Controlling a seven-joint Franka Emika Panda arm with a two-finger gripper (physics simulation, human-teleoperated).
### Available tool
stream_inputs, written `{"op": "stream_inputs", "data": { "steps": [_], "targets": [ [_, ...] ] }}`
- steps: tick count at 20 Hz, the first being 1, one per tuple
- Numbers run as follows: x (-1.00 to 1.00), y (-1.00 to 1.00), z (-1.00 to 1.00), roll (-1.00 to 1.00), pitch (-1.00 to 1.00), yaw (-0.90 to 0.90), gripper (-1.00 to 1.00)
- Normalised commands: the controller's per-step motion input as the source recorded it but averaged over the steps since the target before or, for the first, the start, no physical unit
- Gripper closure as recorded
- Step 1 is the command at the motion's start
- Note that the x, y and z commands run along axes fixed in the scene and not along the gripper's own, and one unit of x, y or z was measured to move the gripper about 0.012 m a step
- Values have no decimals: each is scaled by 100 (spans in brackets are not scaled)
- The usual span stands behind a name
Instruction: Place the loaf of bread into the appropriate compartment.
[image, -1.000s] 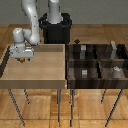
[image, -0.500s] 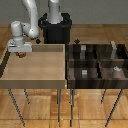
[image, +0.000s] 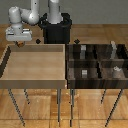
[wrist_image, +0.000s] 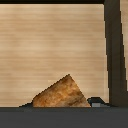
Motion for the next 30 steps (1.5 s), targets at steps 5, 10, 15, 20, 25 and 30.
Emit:
{"op": "stream_inputs", "data": {
  "steps": [5, 10, 15, 20, 25, 30],
  "targets": [
    [0, 100, 0, 0, 0, 0, 100],
    [0, 100, 0, 0, 0, 0, 100],
    [0, 100, 0, 0, 0, 0, 100],
    [0, 100, 0, 0, 0, 0, 100],
    [0, 100, 0, 0, 0, 0, 100],
    [0, 100, 0, 0, 0, 0, 100]
  ]
}}
